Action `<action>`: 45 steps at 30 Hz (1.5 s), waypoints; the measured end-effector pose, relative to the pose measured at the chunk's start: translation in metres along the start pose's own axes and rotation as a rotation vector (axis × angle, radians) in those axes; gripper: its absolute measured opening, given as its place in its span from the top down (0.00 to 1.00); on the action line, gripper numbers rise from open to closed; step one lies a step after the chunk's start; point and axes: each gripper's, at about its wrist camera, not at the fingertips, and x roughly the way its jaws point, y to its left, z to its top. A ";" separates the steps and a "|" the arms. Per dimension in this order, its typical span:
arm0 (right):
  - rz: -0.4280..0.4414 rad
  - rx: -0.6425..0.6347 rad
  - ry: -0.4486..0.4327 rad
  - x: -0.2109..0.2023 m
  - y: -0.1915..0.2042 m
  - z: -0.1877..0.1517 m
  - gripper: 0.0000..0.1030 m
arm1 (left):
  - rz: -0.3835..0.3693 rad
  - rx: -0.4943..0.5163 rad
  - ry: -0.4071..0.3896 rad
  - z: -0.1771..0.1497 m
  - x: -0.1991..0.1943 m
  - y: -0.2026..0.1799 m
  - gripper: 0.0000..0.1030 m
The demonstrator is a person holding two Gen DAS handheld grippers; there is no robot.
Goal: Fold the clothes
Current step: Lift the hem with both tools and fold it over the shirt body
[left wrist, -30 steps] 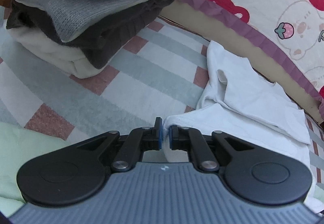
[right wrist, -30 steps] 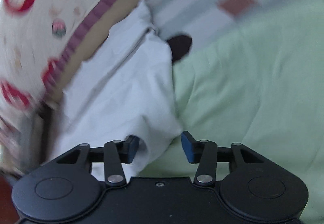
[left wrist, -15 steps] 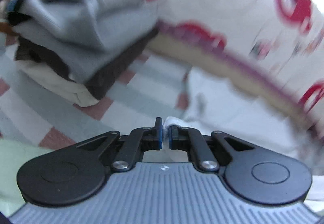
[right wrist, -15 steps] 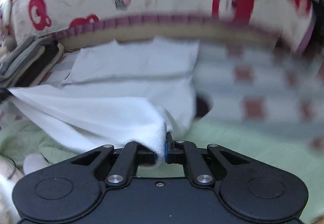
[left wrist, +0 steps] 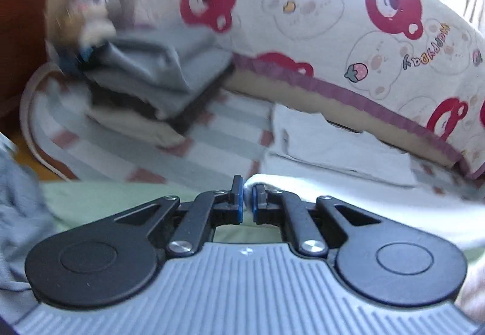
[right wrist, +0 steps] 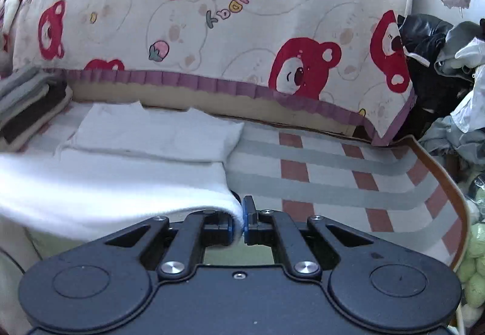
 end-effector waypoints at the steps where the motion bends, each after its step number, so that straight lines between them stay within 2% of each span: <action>1: 0.003 0.007 0.037 0.007 -0.004 -0.010 0.95 | 0.012 0.002 0.003 -0.007 -0.007 -0.001 0.95; 3: -0.005 0.033 0.090 0.020 -0.011 -0.024 0.95 | 0.022 -0.010 0.066 -0.025 -0.003 -0.002 0.95; 4: -0.008 0.044 0.085 0.021 -0.014 -0.024 0.95 | 0.043 0.020 0.077 -0.028 -0.002 -0.004 0.95; 7: 0.016 0.063 0.020 0.010 -0.018 -0.011 0.95 | 0.048 0.097 0.013 -0.020 -0.016 -0.013 0.95; 9: 0.008 0.015 0.000 0.007 -0.015 -0.012 0.95 | 0.055 0.094 0.005 -0.013 -0.016 -0.014 0.95; 12: 0.026 0.050 0.039 0.021 -0.023 -0.017 0.95 | 0.074 0.056 0.033 -0.013 -0.005 -0.009 0.95; 14: 0.035 0.075 0.051 0.023 -0.026 -0.022 0.95 | 0.064 0.039 0.026 -0.014 -0.005 -0.006 0.95; 18: 0.046 0.034 0.044 0.022 -0.022 -0.024 0.95 | 0.066 0.056 -0.004 -0.013 -0.001 -0.009 0.95; 23: 0.084 0.031 0.009 0.032 -0.037 -0.002 0.95 | 0.026 0.073 -0.038 0.010 0.017 -0.012 0.95; 27: 0.115 0.023 -0.044 0.047 -0.047 0.031 0.95 | 0.010 0.141 -0.080 0.044 0.038 -0.029 0.94; 33: 0.171 0.035 -0.085 0.108 -0.068 0.090 0.90 | -0.011 0.165 -0.074 0.098 0.105 -0.049 0.94; 37: 0.181 0.027 -0.040 0.168 -0.072 0.132 0.88 | 0.006 0.189 -0.056 0.127 0.173 -0.061 0.94; 40: 0.147 0.006 -0.004 0.211 -0.060 0.158 0.88 | 0.035 0.235 -0.070 0.144 0.225 -0.072 0.94; 45: 0.121 0.058 0.052 0.287 -0.057 0.194 0.88 | 0.055 0.244 -0.044 0.167 0.314 -0.078 0.94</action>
